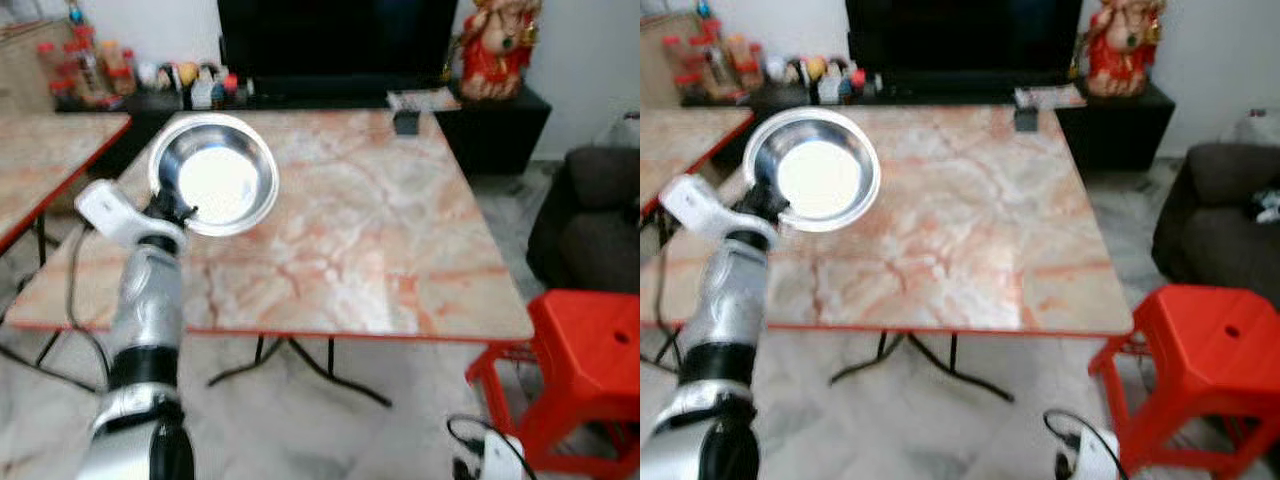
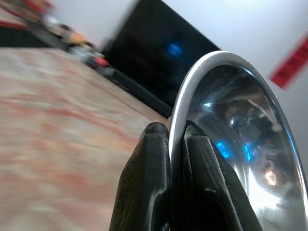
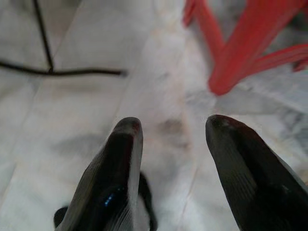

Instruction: Setting the table

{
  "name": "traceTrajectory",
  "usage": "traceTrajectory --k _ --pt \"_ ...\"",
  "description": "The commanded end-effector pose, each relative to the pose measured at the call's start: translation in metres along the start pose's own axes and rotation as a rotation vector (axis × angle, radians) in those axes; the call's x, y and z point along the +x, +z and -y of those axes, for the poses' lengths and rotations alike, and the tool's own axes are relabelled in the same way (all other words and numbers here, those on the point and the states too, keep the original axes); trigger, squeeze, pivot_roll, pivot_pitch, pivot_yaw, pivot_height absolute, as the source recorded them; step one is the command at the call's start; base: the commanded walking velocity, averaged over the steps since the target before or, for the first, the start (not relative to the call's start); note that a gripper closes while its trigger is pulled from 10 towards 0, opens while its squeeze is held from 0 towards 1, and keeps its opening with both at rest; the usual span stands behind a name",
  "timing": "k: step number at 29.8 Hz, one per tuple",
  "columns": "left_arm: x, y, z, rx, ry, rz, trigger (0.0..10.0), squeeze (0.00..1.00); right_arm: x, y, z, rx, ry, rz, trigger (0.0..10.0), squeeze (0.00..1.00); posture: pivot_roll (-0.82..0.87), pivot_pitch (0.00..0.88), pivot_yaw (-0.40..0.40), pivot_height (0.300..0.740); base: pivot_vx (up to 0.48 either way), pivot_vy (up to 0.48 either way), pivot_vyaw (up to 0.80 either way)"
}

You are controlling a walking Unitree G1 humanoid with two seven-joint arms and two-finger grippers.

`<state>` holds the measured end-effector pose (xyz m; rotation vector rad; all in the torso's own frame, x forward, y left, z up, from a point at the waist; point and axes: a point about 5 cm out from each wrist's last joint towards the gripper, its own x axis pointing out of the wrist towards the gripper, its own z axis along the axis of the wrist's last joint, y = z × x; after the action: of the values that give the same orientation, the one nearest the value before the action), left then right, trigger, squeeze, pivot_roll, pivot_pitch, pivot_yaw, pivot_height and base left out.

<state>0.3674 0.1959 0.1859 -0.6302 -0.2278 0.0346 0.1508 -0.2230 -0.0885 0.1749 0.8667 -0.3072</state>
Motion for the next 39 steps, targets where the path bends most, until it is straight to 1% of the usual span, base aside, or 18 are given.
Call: traceTrajectory --k 1,8,11,14,19,22,23,24,25,26,27,28,29,30,32,33,39 --pt "0.002 0.012 0.000 0.002 -0.012 0.032 10.0 0.00 0.002 0.004 -0.008 0.007 0.021 0.019 10.0 0.00 -0.07 0.000 -0.009 0.728 0.352 0.000 0.00" --pt "0.001 0.011 -0.002 -0.001 0.000 0.025 10.0 0.00 0.002 0.004 -0.007 0.001 0.018 0.018 10.0 0.00 -0.07 0.000 -0.011 0.728 0.319 0.000 0.00" --pt "0.000 0.008 -0.005 0.015 0.021 0.005 10.0 0.00 0.002 0.004 -0.006 0.000 0.017 0.018 10.0 0.00 -0.07 0.000 -0.013 0.728 0.000 0.000 0.00" --pt "-0.001 0.006 -0.007 0.009 0.032 -0.008 10.0 0.00 0.001 0.004 -0.006 0.000 0.017 0.017 10.0 0.00 -0.07 0.000 -0.013 0.728 0.000 0.000 0.00" --pt "-0.005 -0.004 -0.014 0.030 0.075 -0.060 10.0 0.00 0.002 0.004 -0.006 -0.002 0.017 0.015 10.0 0.00 -0.08 0.000 -0.015 0.728 0.000 0.000 0.00" --pt "-0.005 -0.005 -0.014 0.030 0.077 -0.061 10.0 0.00 0.002 0.004 -0.006 -0.002 0.018 0.015 10.0 0.00 -0.08 0.000 -0.015 0.728 0.000 0.000 0.00" --pt "-0.007 -0.011 -0.017 0.027 0.109 -0.092 10.0 0.00 0.002 0.004 -0.006 -0.002 0.017 0.015 10.0 0.00 -0.08 0.000 -0.013 0.728 0.000 0.000 0.00" --pt "-0.012 -0.022 -0.022 0.031 0.167 -0.168 10.0 0.00 0.002 0.004 -0.005 -0.004 0.016 0.014 10.0 0.00 -0.08 0.000 -0.013 0.728 0.000 0.000 0.00" --pt "-0.014 -0.028 -0.024 0.038 0.193 -0.208 10.0 0.00 0.002 0.005 -0.005 -0.003 0.016 0.014 10.0 0.00 -0.08 0.000 -0.013 0.728 0.000 0.000 0.00" --pt "-0.014 -0.028 -0.024 0.038 0.193 -0.208 10.0 0.00 0.002 0.005 -0.005 -0.003 0.016 0.014 10.0 0.00 -0.08 0.000 -0.013 0.728 0.000 0.000 0.00" --pt "-0.016 -0.036 -0.026 0.023 0.220 -0.271 10.0 0.00 0.002 0.005 -0.005 -0.004 0.016 0.014 10.0 0.00 -0.08 0.000 -0.015 0.728 0.000 0.000 0.00" --pt "-0.018 -0.040 -0.027 0.011 0.233 -0.308 10.0 0.00 0.002 0.005 -0.005 -0.005 0.016 0.013 10.0 0.00 -0.08 0.000 -0.015 0.728 0.000 0.000 0.00" --pt "-0.021 -0.051 -0.030 0.002 0.266 -0.394 10.0 0.00 0.002 0.005 -0.005 -0.007 0.017 0.013 10.0 0.00 -0.08 0.000 -0.015 0.728 0.000 0.000 0.00" --pt "-0.024 -0.056 -0.032 0.005 0.281 -0.430 10.0 0.00 0.002 0.004 -0.005 -0.007 0.017 0.012 10.0 0.00 -0.08 0.000 -0.015 0.728 0.000 0.000 0.00" --pt "-0.026 -0.061 -0.032 -0.034 0.303 -0.449 10.0 0.00 0.002 0.004 -0.006 -0.008 0.018 0.011 10.0 0.00 -0.08 0.000 -0.013 0.728 0.000 0.000 0.00" --pt "-0.026 -0.061 -0.030 -0.042 0.300 -0.443 10.0 0.00 0.002 0.004 -0.006 -0.007 0.018 0.012 10.0 0.00 -0.08 0.000 -0.013 0.728 0.000 0.000 0.00" --pt "-0.025 -0.060 -0.026 -0.031 0.293 -0.439 10.0 0.00 0.002 0.005 -0.006 -0.008 0.018 0.012 10.0 0.00 -0.08 0.000 -0.014 0.728 0.000 0.000 0.00"
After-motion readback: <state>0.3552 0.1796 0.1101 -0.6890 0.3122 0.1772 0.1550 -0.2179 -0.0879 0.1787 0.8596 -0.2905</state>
